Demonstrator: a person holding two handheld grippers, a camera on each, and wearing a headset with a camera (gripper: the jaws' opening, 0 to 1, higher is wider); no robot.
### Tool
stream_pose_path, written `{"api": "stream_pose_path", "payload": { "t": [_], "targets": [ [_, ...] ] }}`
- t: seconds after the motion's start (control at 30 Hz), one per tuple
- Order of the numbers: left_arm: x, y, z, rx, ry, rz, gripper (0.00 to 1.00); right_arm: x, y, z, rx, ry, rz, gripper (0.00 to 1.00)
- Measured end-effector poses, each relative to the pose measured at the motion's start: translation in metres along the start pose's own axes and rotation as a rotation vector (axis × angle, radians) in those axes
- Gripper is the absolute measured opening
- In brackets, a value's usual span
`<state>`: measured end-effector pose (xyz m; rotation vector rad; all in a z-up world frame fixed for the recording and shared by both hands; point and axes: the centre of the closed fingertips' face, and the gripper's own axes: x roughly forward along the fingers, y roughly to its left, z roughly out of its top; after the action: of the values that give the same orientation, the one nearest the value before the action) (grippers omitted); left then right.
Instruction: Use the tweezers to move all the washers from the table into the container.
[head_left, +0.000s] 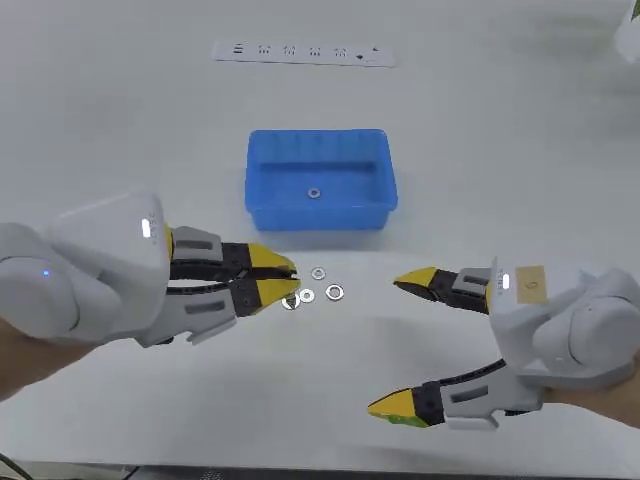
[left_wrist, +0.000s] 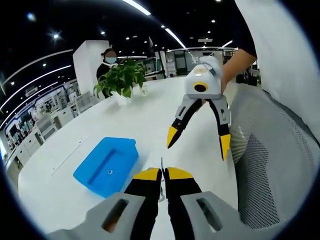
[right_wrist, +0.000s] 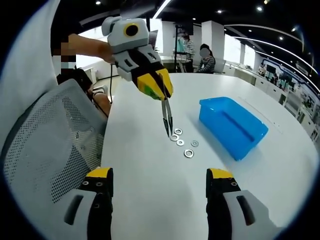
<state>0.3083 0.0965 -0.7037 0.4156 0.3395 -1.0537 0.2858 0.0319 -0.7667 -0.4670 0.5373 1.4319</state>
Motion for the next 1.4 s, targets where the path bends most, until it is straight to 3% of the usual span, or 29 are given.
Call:
{"api": "stream_pose_path", "payload": {
  "t": [0.2,1.4],
  "targets": [
    [0.0033,-0.0029,-0.0095,0.019,0.027,-0.015,0.07,0.0004,-0.0019,0.0008,0.002,-0.004,0.000,0.76],
    [0.0090,0.0048,-0.0065,0.016,-0.002,-0.004,0.07,0.0053,-0.0025,-0.0006,0.032,-0.015,-0.002,0.73]
  ]
}}
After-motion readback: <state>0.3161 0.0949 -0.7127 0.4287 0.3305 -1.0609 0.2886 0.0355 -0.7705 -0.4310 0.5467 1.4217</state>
